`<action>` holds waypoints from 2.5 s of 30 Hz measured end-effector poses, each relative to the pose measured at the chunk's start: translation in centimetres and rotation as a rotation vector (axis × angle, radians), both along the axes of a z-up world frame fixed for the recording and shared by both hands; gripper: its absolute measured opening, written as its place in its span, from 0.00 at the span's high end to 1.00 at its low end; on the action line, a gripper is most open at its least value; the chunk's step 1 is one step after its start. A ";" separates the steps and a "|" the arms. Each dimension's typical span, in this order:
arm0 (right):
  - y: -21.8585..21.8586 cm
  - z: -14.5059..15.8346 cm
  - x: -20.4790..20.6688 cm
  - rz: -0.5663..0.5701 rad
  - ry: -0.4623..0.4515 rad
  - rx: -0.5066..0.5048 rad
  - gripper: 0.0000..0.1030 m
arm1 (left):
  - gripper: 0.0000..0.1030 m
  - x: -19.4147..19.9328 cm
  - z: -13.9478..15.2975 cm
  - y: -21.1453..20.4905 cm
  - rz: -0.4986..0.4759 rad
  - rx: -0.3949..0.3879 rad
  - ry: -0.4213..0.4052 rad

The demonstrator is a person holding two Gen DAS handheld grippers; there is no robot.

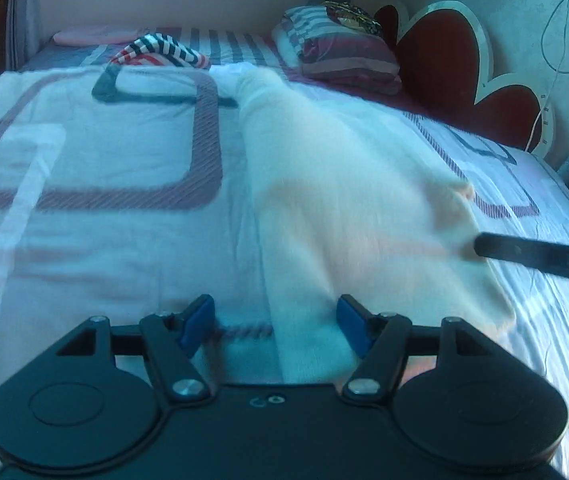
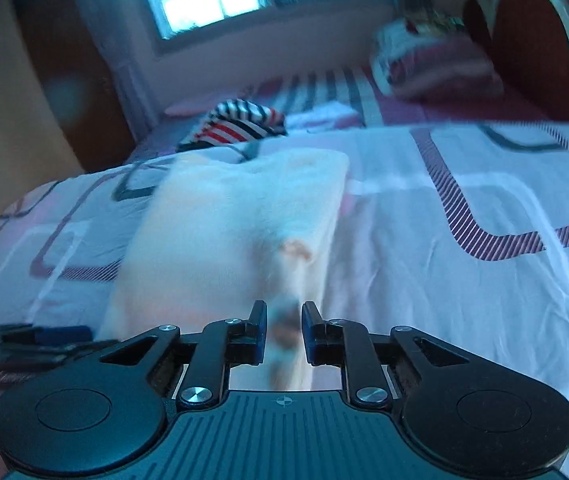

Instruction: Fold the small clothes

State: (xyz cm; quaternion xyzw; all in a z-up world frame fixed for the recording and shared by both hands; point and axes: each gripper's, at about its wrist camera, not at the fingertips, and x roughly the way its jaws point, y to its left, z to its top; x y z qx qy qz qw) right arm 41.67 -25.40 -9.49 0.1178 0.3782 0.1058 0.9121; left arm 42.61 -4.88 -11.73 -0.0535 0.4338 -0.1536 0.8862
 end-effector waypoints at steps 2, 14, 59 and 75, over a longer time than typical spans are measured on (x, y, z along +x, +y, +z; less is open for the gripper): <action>1.2 -1.4 -1.3 0.058 0.044 -0.035 0.83 | 0.35 -0.6 -0.1 -0.4 0.001 0.025 -0.024; 1.4 1.9 0.7 -0.029 -0.142 -0.082 0.83 | 0.36 4.5 3.2 1.4 0.099 -0.050 -0.110; -1.4 0.8 3.7 -0.107 -0.081 -0.046 0.37 | 0.22 6.6 2.0 -1.1 0.074 0.101 -0.032; -6.9 -3.0 6.9 -0.017 0.123 0.344 0.37 | 0.25 9.5 -0.1 1.9 -0.016 -0.213 0.094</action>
